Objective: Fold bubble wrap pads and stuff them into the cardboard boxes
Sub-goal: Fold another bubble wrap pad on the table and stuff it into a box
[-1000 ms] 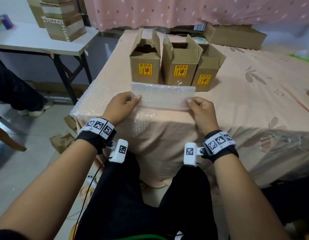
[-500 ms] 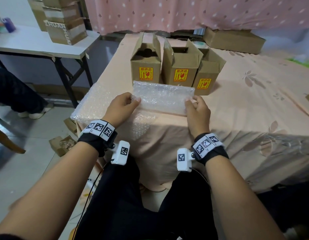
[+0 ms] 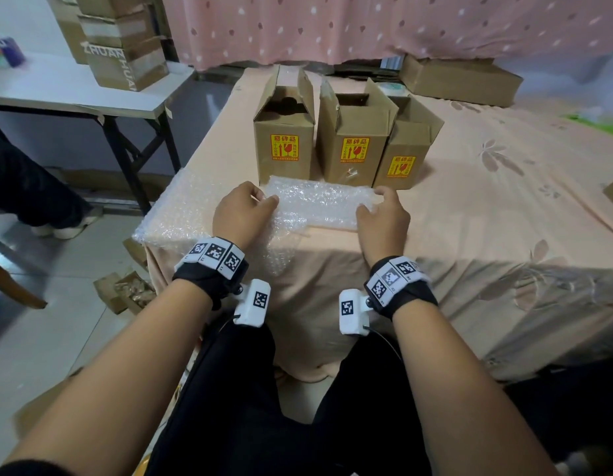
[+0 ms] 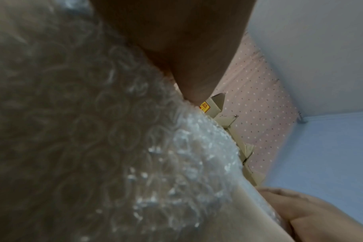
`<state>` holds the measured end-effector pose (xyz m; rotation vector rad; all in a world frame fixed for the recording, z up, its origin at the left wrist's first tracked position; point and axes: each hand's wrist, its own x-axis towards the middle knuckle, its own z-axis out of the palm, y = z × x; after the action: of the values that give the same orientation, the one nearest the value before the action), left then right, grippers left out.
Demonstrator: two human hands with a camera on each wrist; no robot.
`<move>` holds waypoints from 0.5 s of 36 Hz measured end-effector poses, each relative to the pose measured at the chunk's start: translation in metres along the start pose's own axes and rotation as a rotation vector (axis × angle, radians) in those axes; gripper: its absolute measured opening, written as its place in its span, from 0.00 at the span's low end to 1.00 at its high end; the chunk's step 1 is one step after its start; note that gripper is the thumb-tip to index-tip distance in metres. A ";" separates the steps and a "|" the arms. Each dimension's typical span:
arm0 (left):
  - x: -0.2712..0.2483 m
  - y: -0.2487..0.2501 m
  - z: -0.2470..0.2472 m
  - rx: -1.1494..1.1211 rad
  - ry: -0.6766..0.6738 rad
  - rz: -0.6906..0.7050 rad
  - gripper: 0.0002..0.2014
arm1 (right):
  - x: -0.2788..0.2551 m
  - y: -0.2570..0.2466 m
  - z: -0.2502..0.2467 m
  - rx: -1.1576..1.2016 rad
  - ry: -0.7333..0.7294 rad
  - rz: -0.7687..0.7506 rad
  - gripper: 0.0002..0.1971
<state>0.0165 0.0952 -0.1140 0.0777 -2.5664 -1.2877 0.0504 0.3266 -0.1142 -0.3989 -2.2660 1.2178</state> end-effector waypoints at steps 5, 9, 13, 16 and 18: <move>-0.004 0.004 -0.001 0.026 0.015 0.010 0.17 | 0.001 -0.004 0.004 -0.144 -0.012 -0.037 0.18; -0.007 0.006 -0.003 0.020 0.013 0.006 0.12 | 0.006 -0.008 0.005 -0.288 -0.048 -0.091 0.18; -0.009 0.003 -0.004 0.048 -0.007 0.057 0.16 | 0.009 -0.007 0.007 -0.437 -0.081 -0.146 0.16; -0.009 0.000 -0.006 0.079 -0.043 0.105 0.22 | 0.009 -0.002 0.009 -0.484 -0.072 -0.199 0.12; -0.008 -0.002 -0.009 0.078 -0.070 0.153 0.23 | 0.010 0.002 0.011 -0.503 -0.067 -0.229 0.13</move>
<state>0.0262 0.0885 -0.1125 -0.1483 -2.6236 -1.1541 0.0361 0.3247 -0.1177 -0.2687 -2.5814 0.5475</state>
